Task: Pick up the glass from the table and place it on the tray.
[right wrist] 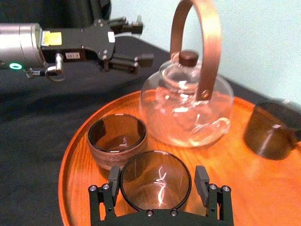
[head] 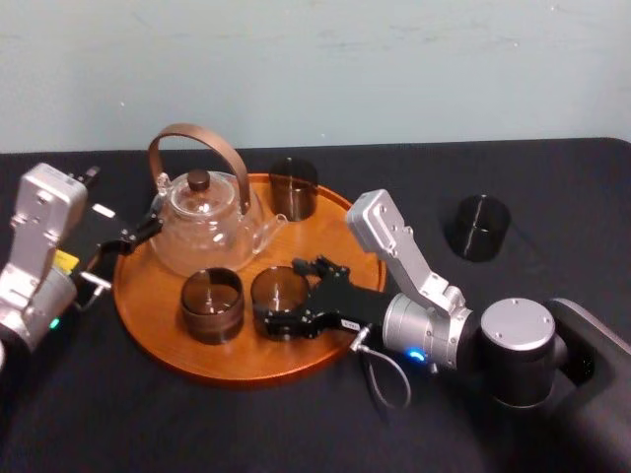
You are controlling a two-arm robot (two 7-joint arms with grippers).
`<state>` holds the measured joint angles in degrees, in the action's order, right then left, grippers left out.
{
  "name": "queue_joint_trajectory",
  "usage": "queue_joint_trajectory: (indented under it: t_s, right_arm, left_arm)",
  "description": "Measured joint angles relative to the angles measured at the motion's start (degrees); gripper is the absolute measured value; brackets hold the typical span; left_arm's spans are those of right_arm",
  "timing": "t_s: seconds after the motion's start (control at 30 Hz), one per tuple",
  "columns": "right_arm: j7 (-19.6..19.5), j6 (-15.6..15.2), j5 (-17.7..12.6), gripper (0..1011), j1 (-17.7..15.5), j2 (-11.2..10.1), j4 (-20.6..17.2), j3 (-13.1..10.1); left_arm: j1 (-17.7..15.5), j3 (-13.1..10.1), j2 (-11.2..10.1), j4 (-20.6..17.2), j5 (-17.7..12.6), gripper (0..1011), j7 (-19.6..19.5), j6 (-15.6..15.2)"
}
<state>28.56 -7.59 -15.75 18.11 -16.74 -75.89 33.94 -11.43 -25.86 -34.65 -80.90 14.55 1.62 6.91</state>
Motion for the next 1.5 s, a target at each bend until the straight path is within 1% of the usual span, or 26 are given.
queue_joint_trajectory:
  t_s: [0.07, 0.17, 0.27, 0.43, 0.7, 0.93, 0.97, 1.0, 1.2, 1.33, 1.5]
  right_arm:
    - [-0.5, 0.6, 0.5, 1002, -0.4, -0.4, -1.0, -0.2]
    - [-2.2, 2.0, 2.1, 1002, -1.7, -1.5, -3.9, -0.6]
    - [-3.0, 2.7, 3.1, 1002, -2.5, -1.9, -5.4, -0.9]
    - [-3.4, 2.9, 4.0, 1002, -3.3, -2.2, -7.0, -1.6]
    - [-3.0, 2.9, 4.1, 1002, -4.4, -2.5, -8.5, -2.7]
    - [-1.9, 3.0, 2.5, 1002, -5.3, -2.9, -9.6, -3.6]
    - [-1.6, 3.2, 1.8, 1002, -5.7, -3.2, -10.2, -4.0]
    - [-1.6, 3.2, 1.8, 1002, -5.7, -3.2, -10.2, -4.0]
    - [-1.1, 3.6, -0.3, 1002, -7.2, -4.2, -12.1, -5.3]
    - [-1.0, 3.7, -2.1, 1002, -8.5, -5.4, -13.7, -6.4]
    - [-1.2, 3.7, -3.3, 1002, -9.9, -6.9, -15.3, -7.4]
  left_arm:
    - [0.0, 0.0, 0.0, 0.0, 0.0, 1001, 0.0, 0.0]
    - [0.0, 0.0, 0.0, 0.0, 0.0, 1001, 0.0, 0.0]
    - [0.0, 0.0, 0.0, 0.0, 0.0, 1002, 0.0, 0.0]
    - [0.0, 0.0, 0.0, 0.0, 0.0, 1001, 0.0, 0.0]
    - [0.0, 0.0, 0.0, 0.0, 0.0, 1001, 0.0, 0.0]
    - [0.0, 0.0, 0.0, 0.0, 0.0, 1001, 0.0, 0.0]
    - [0.0, 0.0, 0.0, 0.0, 0.0, 1001, 0.0, 0.0]
    - [0.0, 0.0, 0.0, 0.0, 0.0, 1001, 0.0, 0.0]
    - [0.0, 0.0, 0.0, 0.0, 0.0, 1001, 0.0, 0.0]
    - [0.0, 0.0, 0.0, 0.0, 0.0, 1001, 0.0, 0.0]
    - [0.0, 0.0, 0.0, 0.0, 0.0, 1001, 0.0, 0.0]
